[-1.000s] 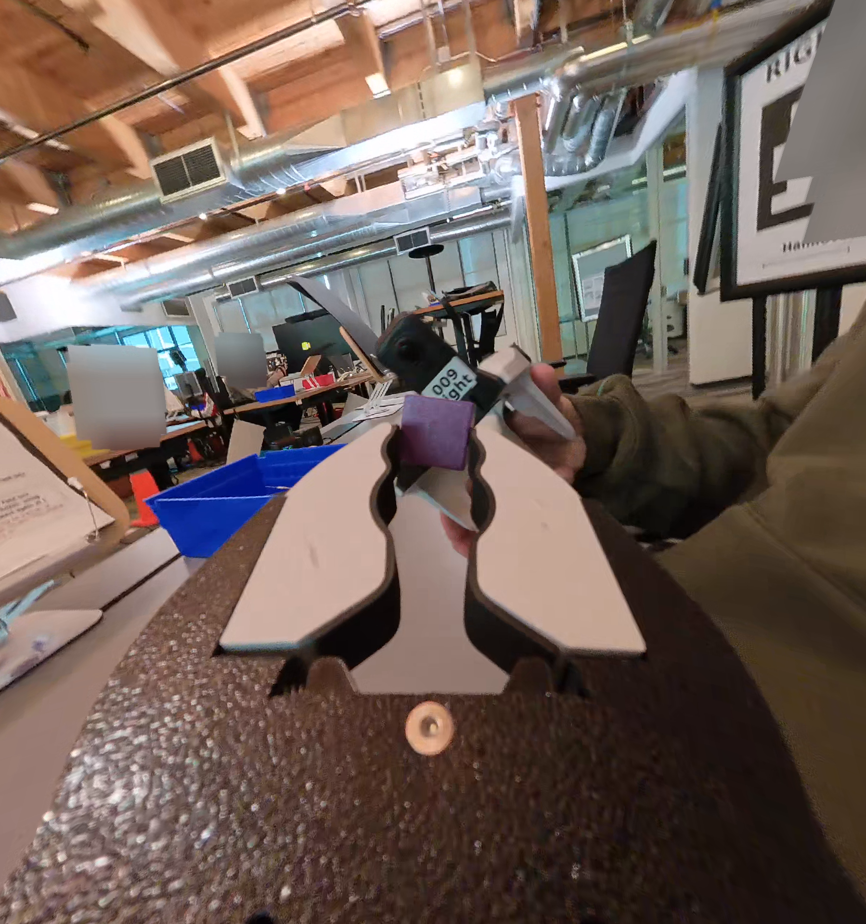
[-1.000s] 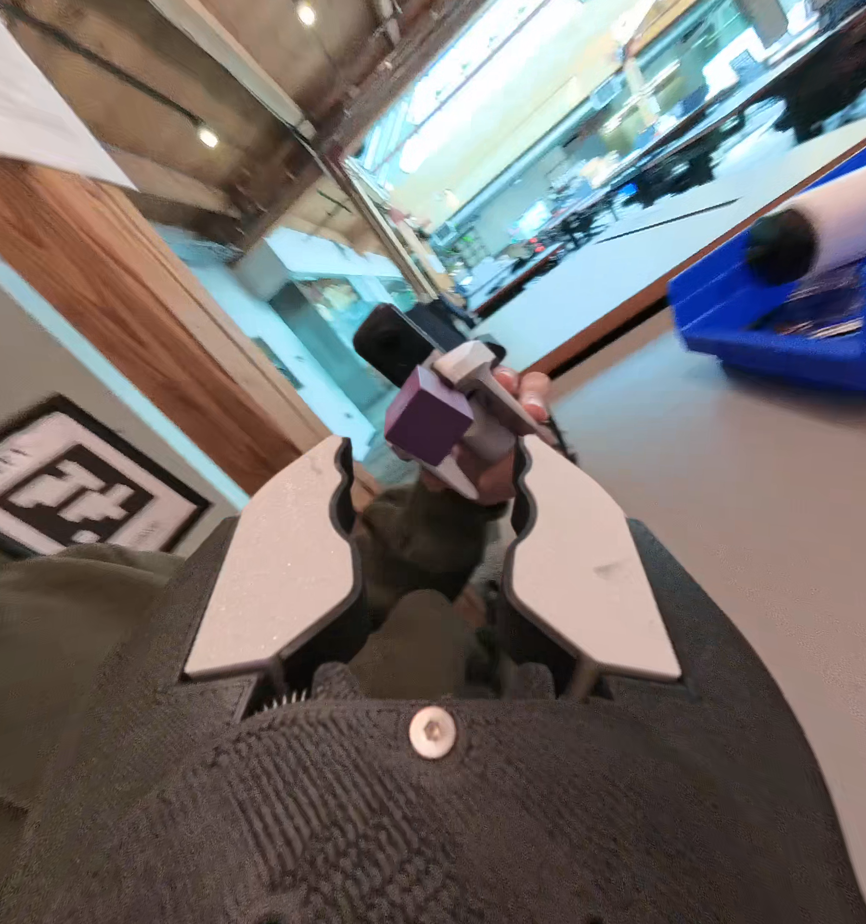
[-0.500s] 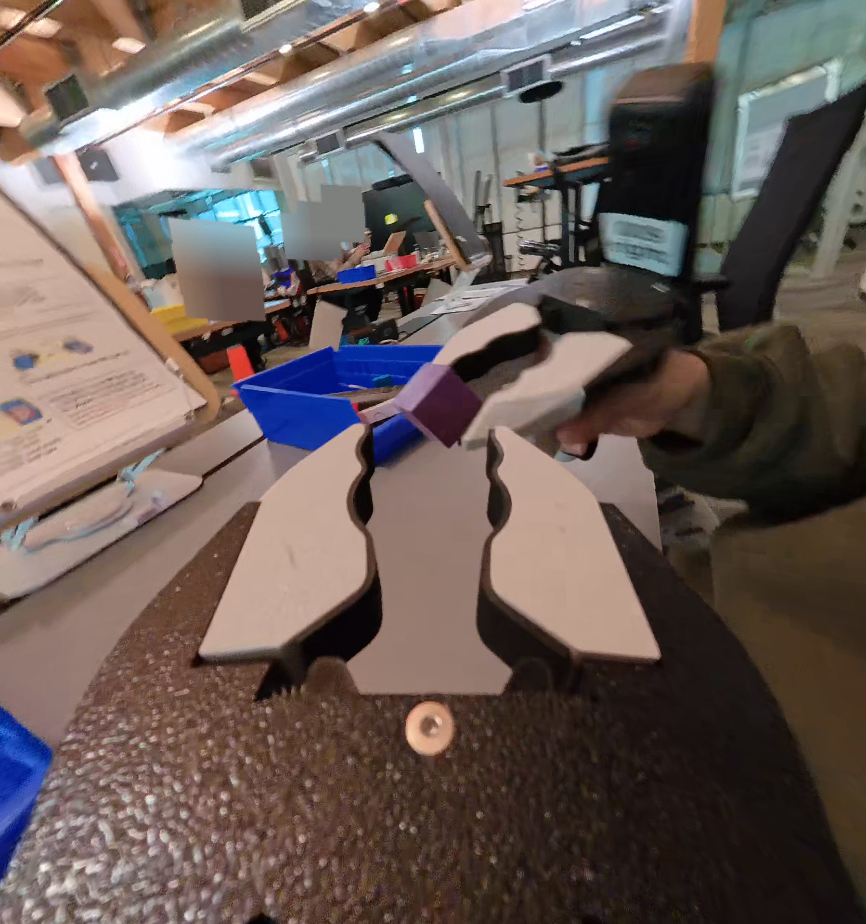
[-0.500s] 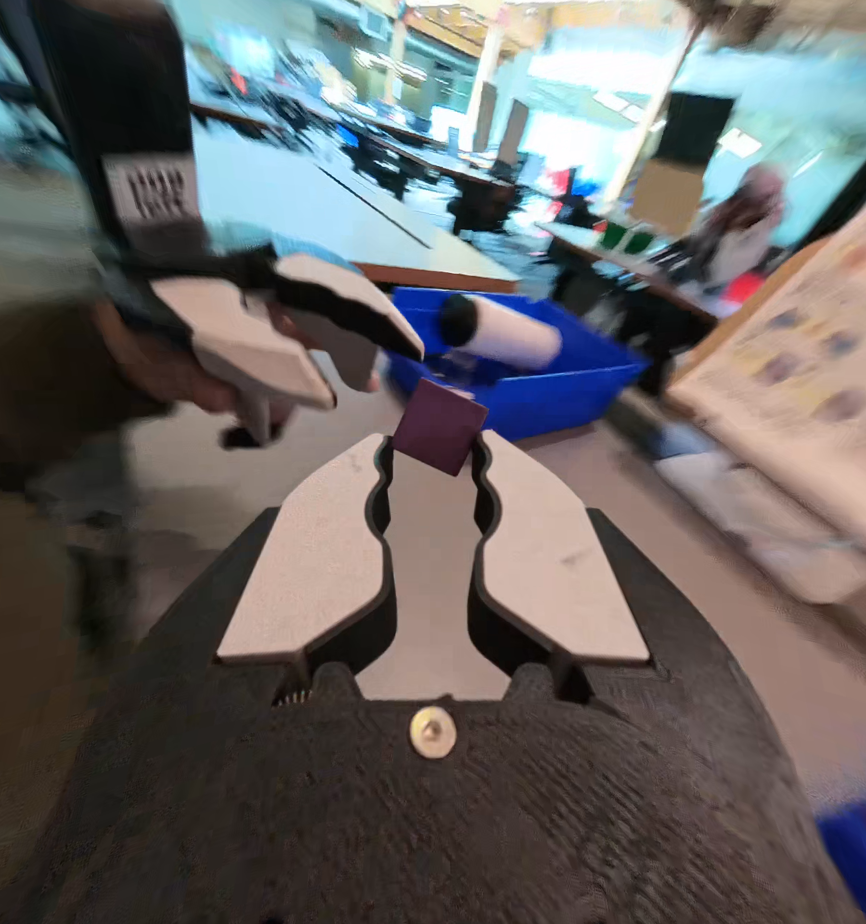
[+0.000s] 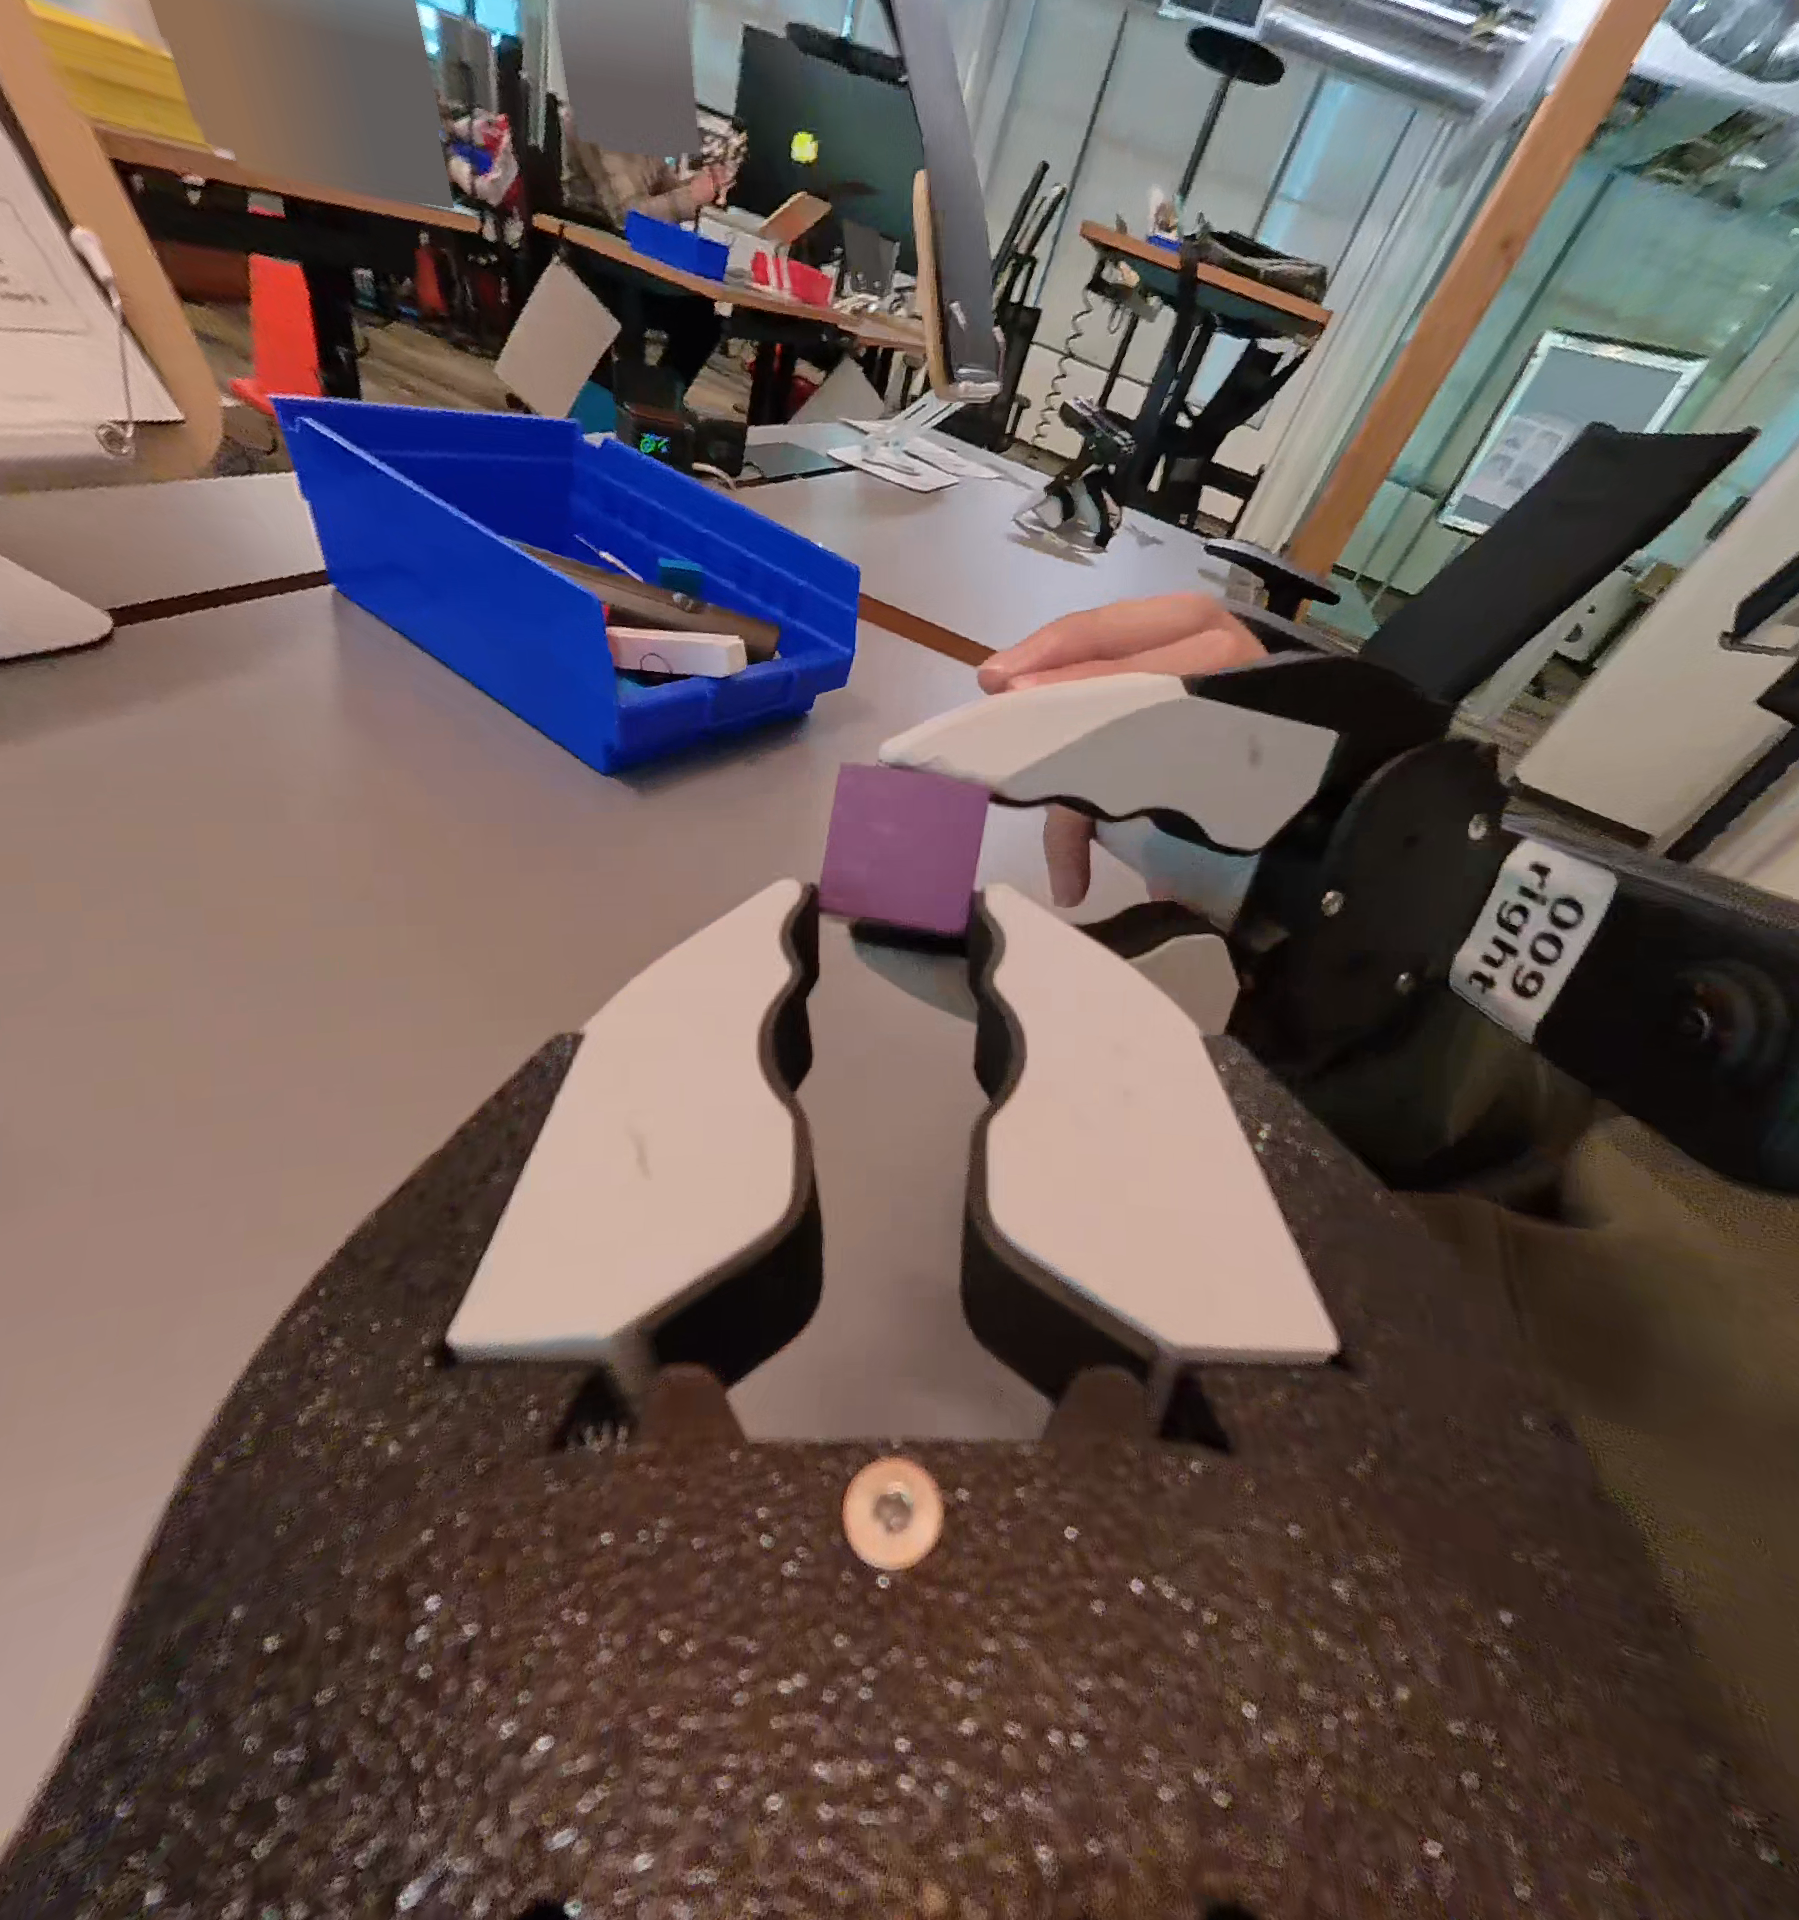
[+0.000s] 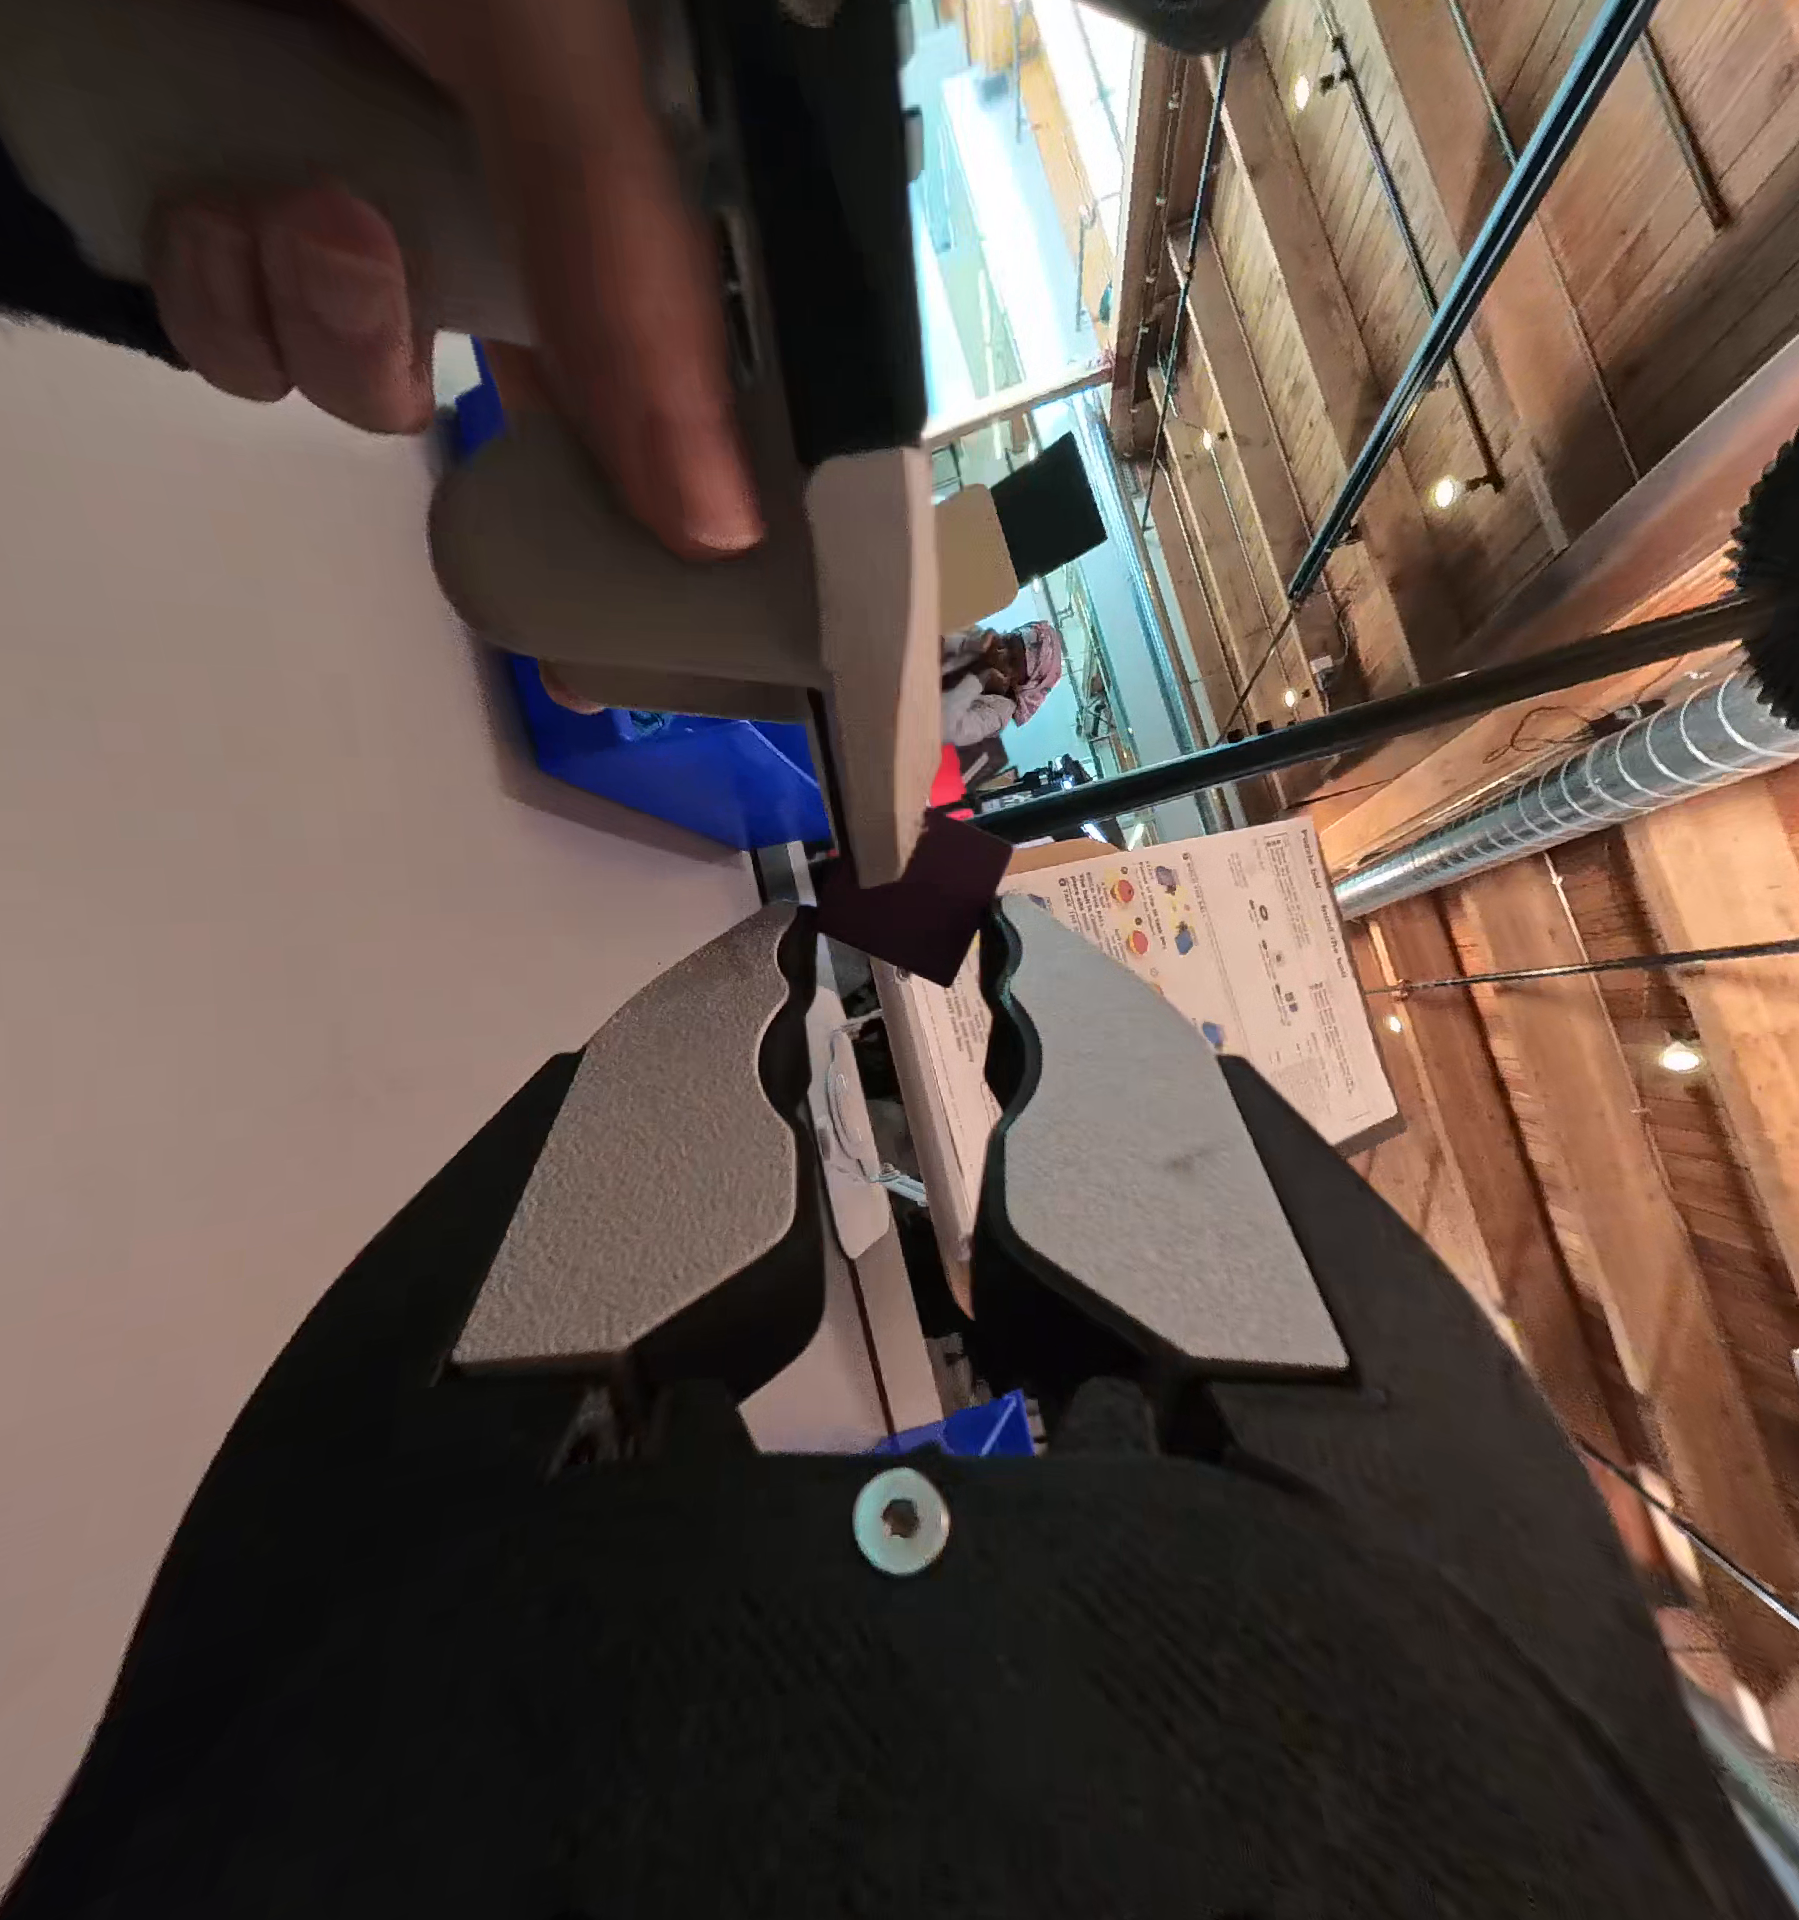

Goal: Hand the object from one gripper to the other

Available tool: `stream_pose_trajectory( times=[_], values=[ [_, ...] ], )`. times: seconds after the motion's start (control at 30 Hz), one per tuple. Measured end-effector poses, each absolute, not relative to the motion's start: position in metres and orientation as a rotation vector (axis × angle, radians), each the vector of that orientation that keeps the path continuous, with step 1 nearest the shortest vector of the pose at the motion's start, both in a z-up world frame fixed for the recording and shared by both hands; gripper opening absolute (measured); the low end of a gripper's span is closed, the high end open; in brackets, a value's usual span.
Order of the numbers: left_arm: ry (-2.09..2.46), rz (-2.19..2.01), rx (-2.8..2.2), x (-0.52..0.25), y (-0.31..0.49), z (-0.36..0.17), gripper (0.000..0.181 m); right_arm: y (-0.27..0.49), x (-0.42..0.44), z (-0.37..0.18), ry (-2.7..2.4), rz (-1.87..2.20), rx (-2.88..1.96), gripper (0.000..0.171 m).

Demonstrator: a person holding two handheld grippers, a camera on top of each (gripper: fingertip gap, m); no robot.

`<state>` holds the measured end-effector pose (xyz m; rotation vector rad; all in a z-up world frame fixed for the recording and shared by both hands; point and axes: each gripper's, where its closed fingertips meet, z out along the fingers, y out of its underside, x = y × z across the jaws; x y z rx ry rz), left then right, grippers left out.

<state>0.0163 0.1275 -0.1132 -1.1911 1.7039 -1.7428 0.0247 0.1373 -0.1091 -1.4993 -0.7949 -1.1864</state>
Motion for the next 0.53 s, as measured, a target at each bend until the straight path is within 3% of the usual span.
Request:
stream_pose_trajectory(
  times=[0.27,0.43,0.53],
  values=[
    [1.691,-1.592,-1.048,0.022,0.134,-0.116,0.026,0.139,0.025,-0.115,-0.715,-0.97,-1.592,0.031],
    [1.682,-1.212,-0.769,0.023,0.149,-0.112,0.026,0.135,0.026,-0.122,-0.258,-0.115,-1.776,0.073],
    [1.714,-1.049,-0.545,0.019,0.14,-0.11,0.026,0.129,0.012,-0.12,0.034,0.579,-1.725,0.078]
  ],
)
